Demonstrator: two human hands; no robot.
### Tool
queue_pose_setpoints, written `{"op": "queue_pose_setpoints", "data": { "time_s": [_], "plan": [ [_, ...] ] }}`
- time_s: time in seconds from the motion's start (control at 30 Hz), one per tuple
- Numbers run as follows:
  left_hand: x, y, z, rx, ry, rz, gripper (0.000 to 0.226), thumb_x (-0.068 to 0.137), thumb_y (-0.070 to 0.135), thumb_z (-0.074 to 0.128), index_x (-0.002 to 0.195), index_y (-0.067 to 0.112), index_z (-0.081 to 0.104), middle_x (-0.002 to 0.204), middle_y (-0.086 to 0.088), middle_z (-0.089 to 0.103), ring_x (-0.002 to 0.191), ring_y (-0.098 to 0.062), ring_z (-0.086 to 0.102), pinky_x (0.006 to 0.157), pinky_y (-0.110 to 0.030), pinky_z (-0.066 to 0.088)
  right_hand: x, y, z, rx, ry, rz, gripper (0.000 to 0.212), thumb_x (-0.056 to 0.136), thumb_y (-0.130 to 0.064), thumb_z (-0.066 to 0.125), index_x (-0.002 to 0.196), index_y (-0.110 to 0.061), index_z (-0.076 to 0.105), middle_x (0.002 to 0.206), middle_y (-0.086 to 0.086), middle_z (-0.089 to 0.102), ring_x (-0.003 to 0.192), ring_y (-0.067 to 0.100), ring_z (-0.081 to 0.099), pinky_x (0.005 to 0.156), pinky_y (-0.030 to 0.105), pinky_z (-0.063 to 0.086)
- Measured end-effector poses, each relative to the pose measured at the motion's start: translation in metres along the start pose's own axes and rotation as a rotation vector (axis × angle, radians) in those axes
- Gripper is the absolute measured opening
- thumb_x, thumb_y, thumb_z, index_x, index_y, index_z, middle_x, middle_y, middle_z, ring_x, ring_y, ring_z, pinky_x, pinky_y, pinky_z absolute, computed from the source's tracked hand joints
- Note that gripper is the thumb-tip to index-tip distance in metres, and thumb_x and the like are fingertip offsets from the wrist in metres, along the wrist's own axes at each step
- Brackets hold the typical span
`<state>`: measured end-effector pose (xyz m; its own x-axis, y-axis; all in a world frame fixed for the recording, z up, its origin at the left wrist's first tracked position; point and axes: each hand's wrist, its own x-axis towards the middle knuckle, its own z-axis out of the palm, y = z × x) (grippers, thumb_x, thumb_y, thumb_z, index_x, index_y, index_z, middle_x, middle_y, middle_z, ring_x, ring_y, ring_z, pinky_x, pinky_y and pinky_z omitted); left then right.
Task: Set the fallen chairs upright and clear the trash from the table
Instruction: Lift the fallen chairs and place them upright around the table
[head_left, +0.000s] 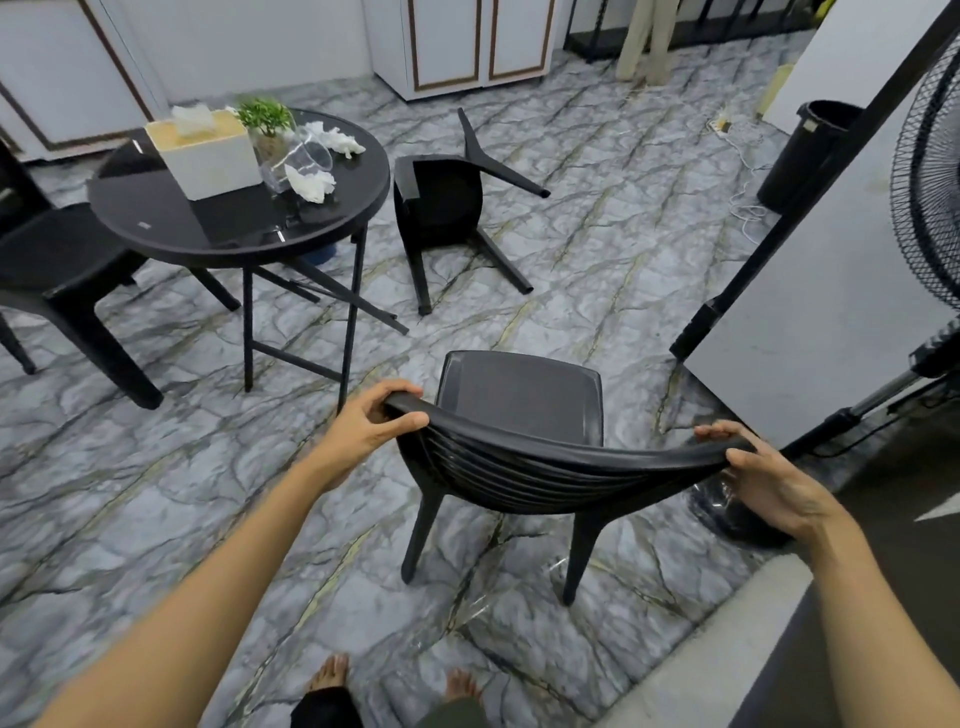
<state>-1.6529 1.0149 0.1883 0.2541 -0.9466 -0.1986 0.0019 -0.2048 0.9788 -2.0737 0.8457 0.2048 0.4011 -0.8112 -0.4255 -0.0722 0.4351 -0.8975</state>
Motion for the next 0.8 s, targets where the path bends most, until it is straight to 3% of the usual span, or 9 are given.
{"op": "queue_pose_setpoints", "data": {
  "time_s": [0.13, 0.23, 0.3, 0.43, 0.6, 0.73, 0.8],
  "plan": [
    [0.003, 0.007, -0.007, 0.046, -0.059, -0.03, 0.044, 0.063, 0.043, 0.074, 0.106, 0.036, 0.065, 0.121, 0.012, 0.062, 0.109, 0.001, 0.058, 0.086, -0.016, 0.049, 0.008, -0.029, 0.002, -0.304, -0.073, 0.123, 0.027, 0.094, -0.021, 0.042, 0.11, -0.013, 0.062, 0.111, 0.002, 0.069, 0.095, 0.013, 0.062, 0.074, 0.026, 0.042],
    [0.005, 0.016, -0.019, 0.045, -0.026, -0.032, 0.039, 0.069, 0.045, 0.069, 0.107, 0.039, 0.063, 0.121, 0.011, 0.063, 0.11, 0.004, 0.058, 0.084, -0.013, 0.047, 0.025, -0.064, 0.029, -0.584, -0.085, 0.13, 0.035, 0.083, -0.037, 0.053, 0.109, -0.016, 0.063, 0.12, 0.008, 0.064, 0.113, 0.021, 0.058, 0.104, 0.037, 0.037],
    [0.006, 0.024, -0.035, 0.062, 0.061, -0.022, 0.029, 0.074, 0.044, 0.067, 0.103, 0.039, 0.064, 0.116, 0.009, 0.065, 0.106, 0.003, 0.059, 0.08, -0.013, 0.046, 0.041, -0.09, 0.07, -0.704, -0.114, 0.073, 0.041, 0.076, -0.048, 0.059, 0.107, -0.022, 0.064, 0.12, 0.001, 0.064, 0.116, 0.016, 0.057, 0.108, 0.038, 0.033],
    [0.001, 0.031, -0.094, 0.182, 0.185, -0.024, 0.022, 0.078, 0.041, 0.068, 0.099, 0.036, 0.063, 0.105, 0.006, 0.066, 0.1, -0.005, 0.061, 0.08, -0.018, 0.045, 0.088, -0.114, 0.203, -0.914, -0.257, -0.079, 0.043, 0.078, -0.054, 0.063, 0.108, -0.023, 0.063, 0.111, -0.008, 0.064, 0.106, 0.008, 0.058, 0.093, 0.029, 0.042],
    [-0.027, 0.034, -0.206, 0.402, 0.334, -0.046, 0.026, 0.078, 0.04, 0.07, 0.101, 0.032, 0.059, 0.095, 0.011, 0.064, 0.095, -0.008, 0.059, 0.085, -0.026, 0.046, 0.123, -0.089, 0.412, -1.085, -0.495, -0.313, 0.041, 0.083, -0.045, 0.066, 0.11, -0.015, 0.058, 0.11, 0.003, 0.059, 0.101, 0.017, 0.056, 0.08, 0.024, 0.046],
    [-0.065, 0.027, -0.314, 0.629, 0.437, -0.156, 0.047, 0.079, 0.045, 0.068, 0.116, 0.019, 0.058, 0.11, -0.002, 0.063, 0.104, -0.017, 0.058, 0.086, -0.025, 0.042, 0.134, -0.061, 0.557, -1.29, -0.646, -0.431, 0.052, 0.082, -0.048, 0.065, 0.118, -0.012, 0.053, 0.121, 0.007, 0.055, 0.111, 0.023, 0.054, 0.094, 0.037, 0.046],
    [-0.087, 0.021, -0.37, 0.703, 0.457, -0.238, 0.052, 0.08, 0.046, 0.065, 0.121, 0.016, 0.055, 0.118, -0.006, 0.061, 0.108, -0.021, 0.057, 0.086, -0.025, 0.041, 0.137, -0.047, 0.623, -1.365, -0.698, -0.442, 0.057, 0.082, -0.05, 0.064, 0.122, -0.012, 0.05, 0.122, 0.007, 0.054, 0.111, 0.024, 0.053, 0.094, 0.039, 0.046]
  ]
}}
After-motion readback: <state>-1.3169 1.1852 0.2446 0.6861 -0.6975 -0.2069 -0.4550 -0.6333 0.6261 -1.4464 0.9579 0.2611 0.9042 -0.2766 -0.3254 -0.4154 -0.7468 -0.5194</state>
